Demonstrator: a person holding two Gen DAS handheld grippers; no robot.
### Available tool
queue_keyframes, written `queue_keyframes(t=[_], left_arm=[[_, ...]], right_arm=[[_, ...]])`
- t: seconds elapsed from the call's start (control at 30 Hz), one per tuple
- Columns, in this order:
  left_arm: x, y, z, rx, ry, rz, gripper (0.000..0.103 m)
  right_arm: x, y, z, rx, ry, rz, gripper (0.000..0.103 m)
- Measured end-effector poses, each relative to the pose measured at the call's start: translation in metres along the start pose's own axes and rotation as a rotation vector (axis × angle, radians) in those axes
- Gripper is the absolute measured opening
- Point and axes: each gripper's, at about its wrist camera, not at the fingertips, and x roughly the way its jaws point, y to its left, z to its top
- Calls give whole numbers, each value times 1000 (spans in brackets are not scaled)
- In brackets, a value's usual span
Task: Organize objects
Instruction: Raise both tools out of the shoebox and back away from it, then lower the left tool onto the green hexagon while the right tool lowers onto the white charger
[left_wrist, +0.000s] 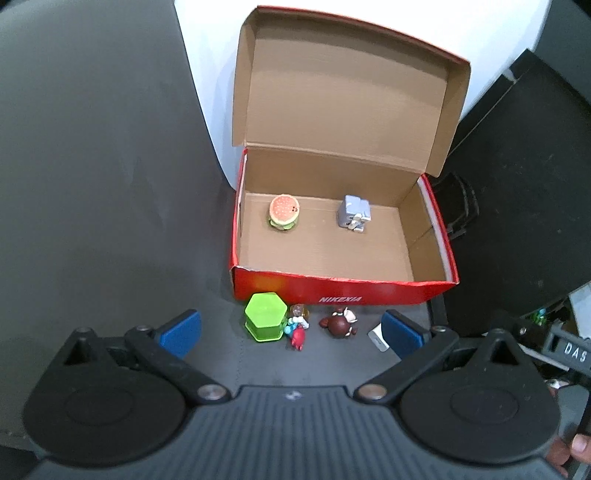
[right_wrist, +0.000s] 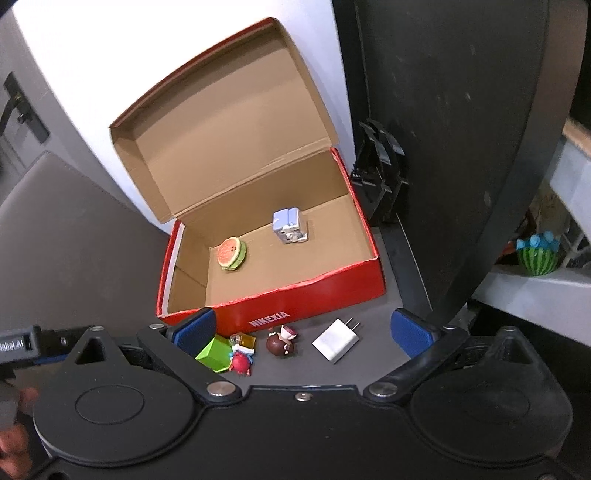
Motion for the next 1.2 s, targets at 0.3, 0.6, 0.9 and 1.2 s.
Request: queue_keyframes(t=[0.3, 0.6, 0.9, 1.2], left_arm=[[32, 5, -3, -32, 16, 40, 101], [63, 10, -2, -54, 52, 51, 93], [97, 17, -2, -94, 101, 64, 73], [134, 20, -4, -138, 143, 96, 67]], right_arm=[[35, -13, 0, 84, 31, -26, 95], [69, -13, -6, 112, 83, -34, 88], [98, -24, -14, 135, 124, -49, 76], [125, -29, -22, 170, 153, -71, 67]])
